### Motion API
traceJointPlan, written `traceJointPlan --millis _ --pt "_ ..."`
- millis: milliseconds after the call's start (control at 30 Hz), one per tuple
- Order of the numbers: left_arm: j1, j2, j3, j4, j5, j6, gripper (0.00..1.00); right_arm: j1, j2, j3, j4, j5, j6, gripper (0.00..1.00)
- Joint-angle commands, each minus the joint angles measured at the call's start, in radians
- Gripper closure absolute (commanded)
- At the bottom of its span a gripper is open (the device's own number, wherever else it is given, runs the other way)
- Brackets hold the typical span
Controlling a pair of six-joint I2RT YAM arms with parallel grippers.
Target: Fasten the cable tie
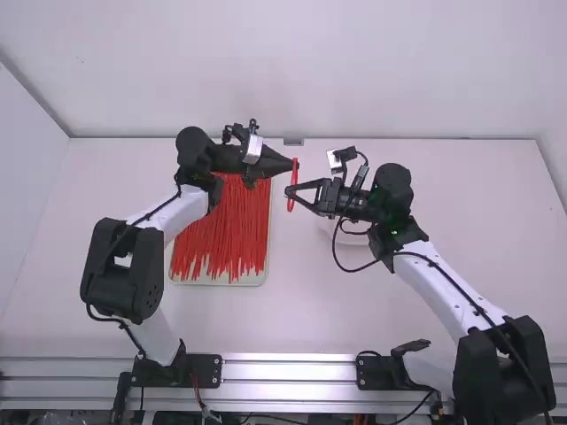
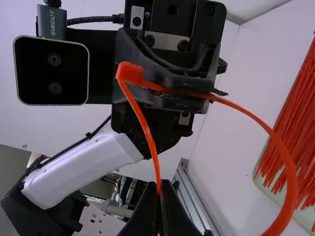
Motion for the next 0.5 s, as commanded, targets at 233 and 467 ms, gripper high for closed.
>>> traceJointPlan --millis 233,467 --pt "0.013 0.000 0.001 0.011 -0.006 0.019 0.98 0.003 0.001 0.001 0.010 0.013 0.017 1.00" --pt "0.013 0.000 0.001 0.018 -0.006 0.019 0.98 0.003 0.001 0.001 0.010 0.012 0.017 1.00"
